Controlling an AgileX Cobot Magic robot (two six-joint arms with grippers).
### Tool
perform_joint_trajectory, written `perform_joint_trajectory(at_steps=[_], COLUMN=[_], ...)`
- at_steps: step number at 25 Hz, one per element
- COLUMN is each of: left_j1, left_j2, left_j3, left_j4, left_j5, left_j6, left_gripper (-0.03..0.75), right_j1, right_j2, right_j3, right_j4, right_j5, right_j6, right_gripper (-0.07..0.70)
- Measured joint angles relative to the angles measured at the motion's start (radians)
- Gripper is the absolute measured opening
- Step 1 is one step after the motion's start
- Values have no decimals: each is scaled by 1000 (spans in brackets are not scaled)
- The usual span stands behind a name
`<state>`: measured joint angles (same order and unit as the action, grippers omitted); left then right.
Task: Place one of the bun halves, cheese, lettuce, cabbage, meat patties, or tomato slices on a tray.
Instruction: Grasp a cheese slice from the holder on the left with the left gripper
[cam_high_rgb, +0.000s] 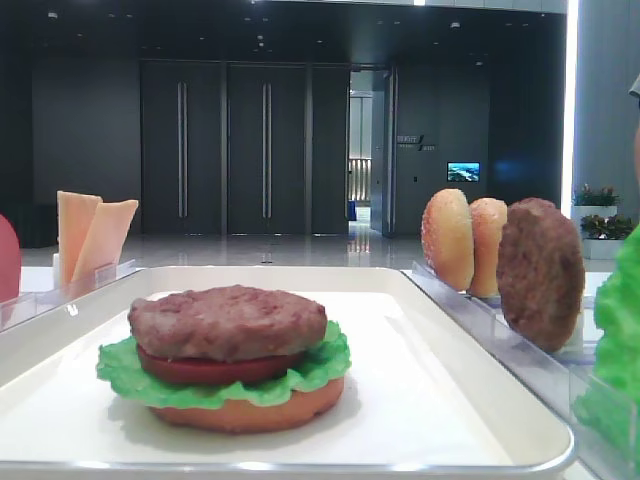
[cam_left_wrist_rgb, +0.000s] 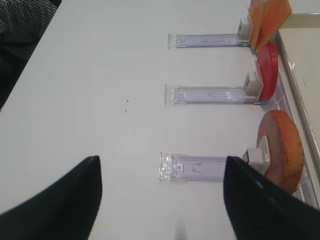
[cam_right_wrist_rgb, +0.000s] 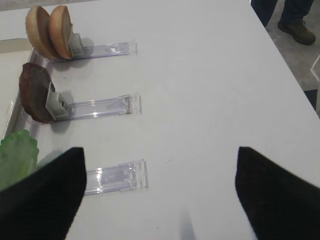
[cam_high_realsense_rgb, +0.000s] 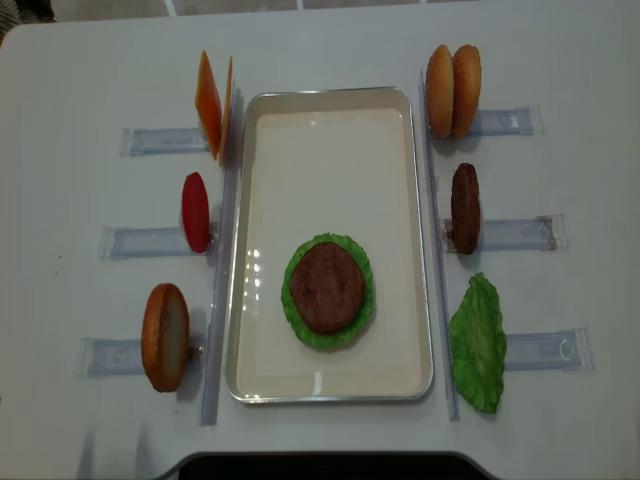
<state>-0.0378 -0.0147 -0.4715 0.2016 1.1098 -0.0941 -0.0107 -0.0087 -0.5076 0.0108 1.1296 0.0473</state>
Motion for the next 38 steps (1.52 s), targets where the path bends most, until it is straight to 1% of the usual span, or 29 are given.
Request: perform_joint_trajectory(at_steps=[9,12,16,21,26,33,38], left_j1=[0,0,0,0,0,0,0], left_j2=[12,91,251,488,776,1158,1381], left_j3=[0,-11,-68,-175,-302,-514,-702], left_j4=[-1,-2,-3,-2,-1,0,0], left_j5=[2,14,25,26,25,24,32], left_j6=[-9,-30,-43,-46,-46,-46,-46], left_gripper=[577,577,577,577,577,577,577], right_j1=[0,0,0,0,0,0,0], right_j2=[0,0,0,0,0,0,0], right_j3=[0,0,0,0,0,0,1], right_j4=[0,0,0,0,0,0,0], right_j5=[0,0,0,0,0,0,0], right_j6=[0,0,0,0,0,0,0], right_gripper=[574,573,573,571,571,571,571])
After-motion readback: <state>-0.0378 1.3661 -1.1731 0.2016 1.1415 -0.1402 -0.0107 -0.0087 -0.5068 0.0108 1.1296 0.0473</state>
